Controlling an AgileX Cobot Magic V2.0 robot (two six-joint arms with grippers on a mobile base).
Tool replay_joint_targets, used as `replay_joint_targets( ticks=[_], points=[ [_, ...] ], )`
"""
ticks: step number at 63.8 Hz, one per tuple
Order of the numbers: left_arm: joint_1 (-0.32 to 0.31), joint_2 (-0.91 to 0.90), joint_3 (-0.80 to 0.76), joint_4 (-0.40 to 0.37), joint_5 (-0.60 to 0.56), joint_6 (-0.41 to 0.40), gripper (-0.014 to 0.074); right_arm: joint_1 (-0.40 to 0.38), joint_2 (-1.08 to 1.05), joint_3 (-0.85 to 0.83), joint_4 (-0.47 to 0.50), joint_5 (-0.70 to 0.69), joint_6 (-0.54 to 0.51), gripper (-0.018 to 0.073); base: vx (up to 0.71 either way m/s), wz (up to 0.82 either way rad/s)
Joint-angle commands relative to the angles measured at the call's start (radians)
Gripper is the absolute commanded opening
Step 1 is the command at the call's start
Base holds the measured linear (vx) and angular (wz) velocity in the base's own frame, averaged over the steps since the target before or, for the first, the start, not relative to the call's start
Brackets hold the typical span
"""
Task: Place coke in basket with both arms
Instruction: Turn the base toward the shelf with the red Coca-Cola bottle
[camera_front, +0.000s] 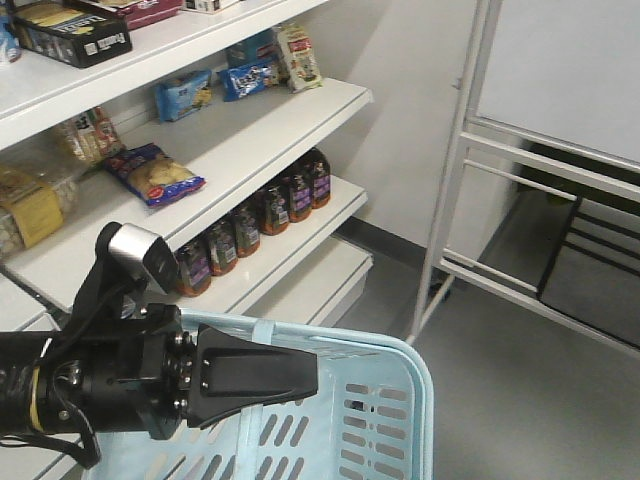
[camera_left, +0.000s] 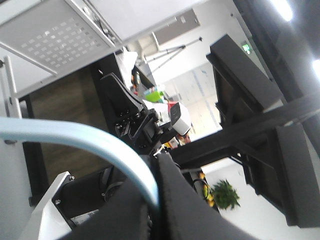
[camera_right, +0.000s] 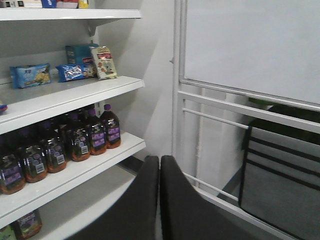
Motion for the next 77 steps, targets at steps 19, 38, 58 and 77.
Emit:
replay_joint_targets(
  ticks=[19,38,58,77],
  points=[
    [-0.003,-0.028,-0.022,-0.076,-0.188,-0.005,-0.0007,-0.005,-0.018,0.015,-0.003,-0.076,-0.004,-0.0004,0.09,0.39],
    [-0.003,-0.028,-0.022,-0.076,-0.188,-0.005,-0.0007,-0.005,-0.018,0.015,-0.003,-0.076,-0.004,-0.0004,0.07,0.36],
    [-0.003,-0.028,-0.022,-0.076,-0.188,-0.005,-0.0007,-0.005,-0.018,0.015,-0.003,-0.076,-0.004,-0.0004,0.06,0.38],
    [-0.003,-0.028,-0.022,-0.076,-0.188,-0.005,-0.0007,-0.005,-0.018,0.015,-0.003,-0.076,-0.004,-0.0004,0.05,0.36]
  ],
)
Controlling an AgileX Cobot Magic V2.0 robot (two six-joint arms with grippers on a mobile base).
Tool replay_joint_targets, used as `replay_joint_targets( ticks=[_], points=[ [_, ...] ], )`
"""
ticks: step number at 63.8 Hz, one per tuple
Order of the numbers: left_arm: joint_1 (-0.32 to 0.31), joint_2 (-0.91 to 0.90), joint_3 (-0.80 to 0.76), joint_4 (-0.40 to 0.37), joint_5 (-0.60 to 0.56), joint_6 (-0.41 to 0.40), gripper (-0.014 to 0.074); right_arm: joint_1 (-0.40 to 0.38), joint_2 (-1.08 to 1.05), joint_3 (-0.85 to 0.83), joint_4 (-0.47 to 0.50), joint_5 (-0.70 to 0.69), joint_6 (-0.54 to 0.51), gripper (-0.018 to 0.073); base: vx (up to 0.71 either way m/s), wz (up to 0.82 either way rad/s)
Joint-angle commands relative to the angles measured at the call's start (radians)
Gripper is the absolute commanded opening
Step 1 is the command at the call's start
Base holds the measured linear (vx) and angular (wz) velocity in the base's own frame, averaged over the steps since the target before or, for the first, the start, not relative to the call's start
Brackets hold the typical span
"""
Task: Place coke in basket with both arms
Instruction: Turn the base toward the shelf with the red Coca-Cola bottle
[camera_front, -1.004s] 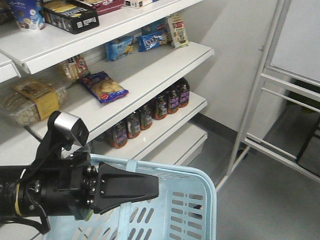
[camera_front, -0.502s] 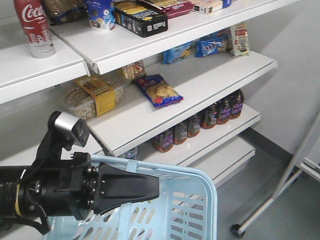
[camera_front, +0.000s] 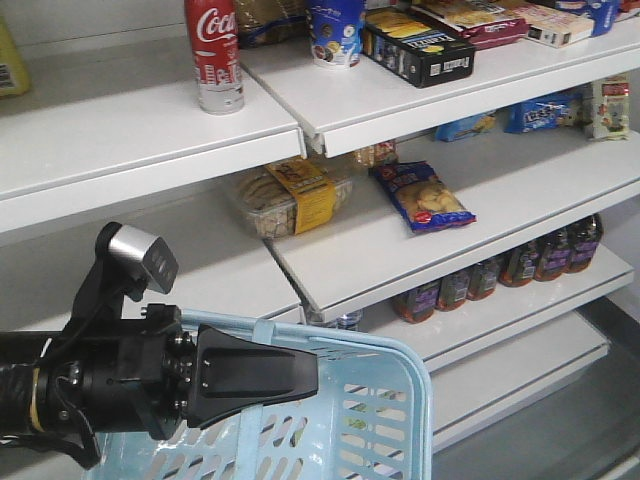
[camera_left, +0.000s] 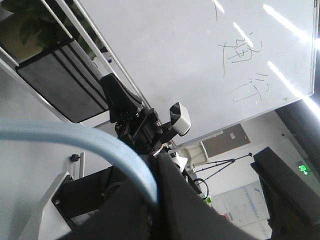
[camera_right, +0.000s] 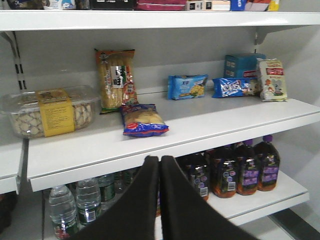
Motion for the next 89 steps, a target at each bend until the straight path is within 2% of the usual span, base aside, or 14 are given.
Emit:
replay_joint_targets(
  ticks=[1,89],
  points=[
    [-0.003,-0.028,-0.022,-0.076,-0.188,-0.005,-0.0007,-0.005,-0.018,0.015,-0.003,-0.076,-0.004,-0.0004,0.03,0.33],
    [-0.003,-0.028,-0.022,-0.076,-0.188,-0.005,-0.0007,-0.005,-0.018,0.015,-0.003,-0.076,-0.004,-0.0004,0.03,0.25]
  ],
)
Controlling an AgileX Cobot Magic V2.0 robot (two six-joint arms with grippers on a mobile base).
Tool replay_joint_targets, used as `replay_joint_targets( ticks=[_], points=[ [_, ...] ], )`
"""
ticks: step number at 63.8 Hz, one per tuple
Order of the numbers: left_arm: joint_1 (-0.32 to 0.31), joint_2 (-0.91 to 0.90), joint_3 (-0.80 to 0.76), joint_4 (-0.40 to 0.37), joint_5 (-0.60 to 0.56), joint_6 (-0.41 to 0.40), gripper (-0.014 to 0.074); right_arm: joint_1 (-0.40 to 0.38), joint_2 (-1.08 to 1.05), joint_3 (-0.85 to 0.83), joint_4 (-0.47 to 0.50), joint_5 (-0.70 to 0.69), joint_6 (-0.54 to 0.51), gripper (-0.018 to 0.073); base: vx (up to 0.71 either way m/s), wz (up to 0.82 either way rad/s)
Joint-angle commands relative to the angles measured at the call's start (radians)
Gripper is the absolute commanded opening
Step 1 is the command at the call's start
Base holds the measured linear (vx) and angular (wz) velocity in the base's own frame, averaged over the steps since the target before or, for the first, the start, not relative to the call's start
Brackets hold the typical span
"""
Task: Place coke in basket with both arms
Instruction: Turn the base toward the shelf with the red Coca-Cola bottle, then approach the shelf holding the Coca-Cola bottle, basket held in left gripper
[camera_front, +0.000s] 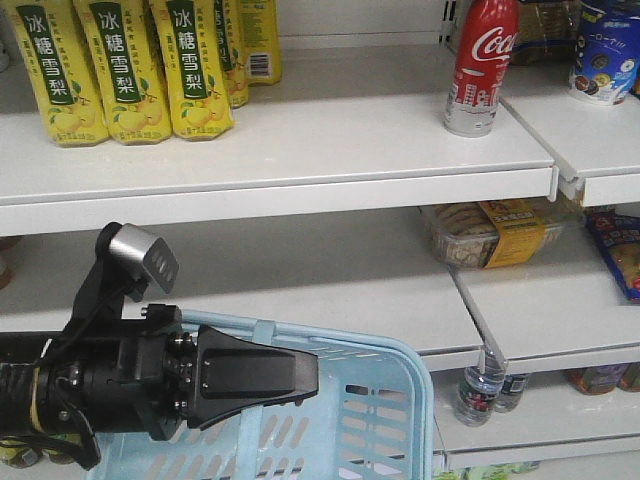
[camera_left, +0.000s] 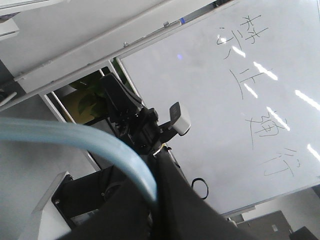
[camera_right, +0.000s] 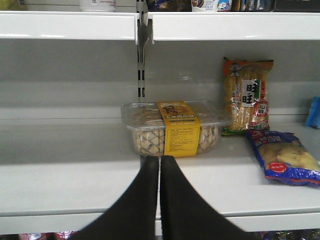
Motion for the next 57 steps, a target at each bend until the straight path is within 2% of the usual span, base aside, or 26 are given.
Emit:
replay_joint_targets(
  ticks=[1,57],
  points=[
    [-0.003,-0.028,-0.022,-0.076,-0.188,-0.005,-0.0007,-0.005,-0.018,0.015,-0.003,-0.076,-0.004,-0.0004,0.02,0.13],
    [-0.003,-0.028,-0.022,-0.076,-0.188,-0.005,-0.0007,-0.005,-0.018,0.015,-0.003,-0.076,-0.004,-0.0004,0.03,0.11]
  ],
)
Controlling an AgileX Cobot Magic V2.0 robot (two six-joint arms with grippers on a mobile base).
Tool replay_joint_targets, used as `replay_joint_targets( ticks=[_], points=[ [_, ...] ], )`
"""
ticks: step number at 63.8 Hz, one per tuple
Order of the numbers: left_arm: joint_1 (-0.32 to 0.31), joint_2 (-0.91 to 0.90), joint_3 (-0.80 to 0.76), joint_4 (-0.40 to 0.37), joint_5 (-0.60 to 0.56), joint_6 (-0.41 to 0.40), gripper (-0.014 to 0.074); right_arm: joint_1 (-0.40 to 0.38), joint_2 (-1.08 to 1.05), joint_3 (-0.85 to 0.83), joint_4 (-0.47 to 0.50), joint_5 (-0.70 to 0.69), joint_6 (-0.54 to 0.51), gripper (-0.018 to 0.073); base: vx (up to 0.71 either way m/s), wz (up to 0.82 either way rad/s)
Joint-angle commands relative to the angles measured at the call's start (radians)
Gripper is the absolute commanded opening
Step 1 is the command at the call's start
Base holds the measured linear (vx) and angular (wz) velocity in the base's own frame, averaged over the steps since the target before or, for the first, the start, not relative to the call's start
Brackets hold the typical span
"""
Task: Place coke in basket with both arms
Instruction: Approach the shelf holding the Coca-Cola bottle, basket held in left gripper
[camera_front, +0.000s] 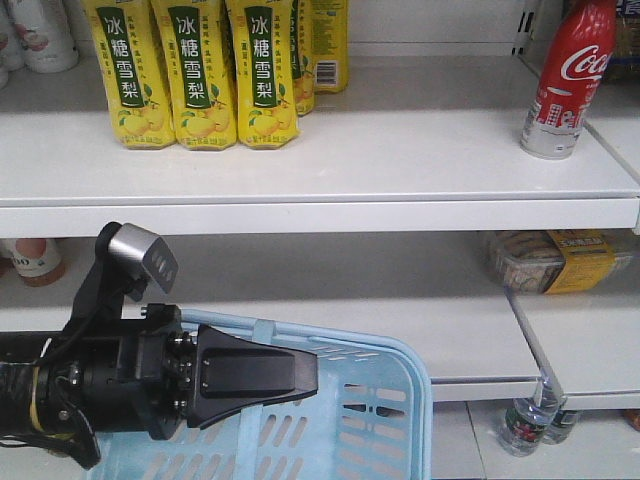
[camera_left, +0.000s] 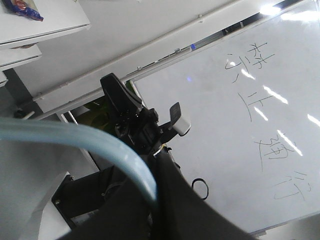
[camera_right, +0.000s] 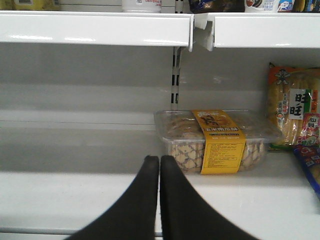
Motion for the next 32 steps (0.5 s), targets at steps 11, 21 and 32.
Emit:
replay_joint_targets(
  ticks=[11,21,32],
  points=[
    [-0.003,-0.028,-0.022,-0.076,-0.188,-0.005,-0.0007,-0.005,-0.018,0.015,-0.003,-0.076,-0.004,-0.0004,0.00,0.00],
    [-0.003,-0.028,-0.022,-0.076,-0.188,-0.005,-0.0007,-0.005,-0.018,0.015,-0.003,-0.076,-0.004,-0.0004,0.01,-0.03],
    [-0.003,-0.028,-0.022,-0.076,-0.188,-0.005,-0.0007,-0.005,-0.018,0.015,-0.003,-0.076,-0.004,-0.0004,0.01,-0.03]
  ],
)
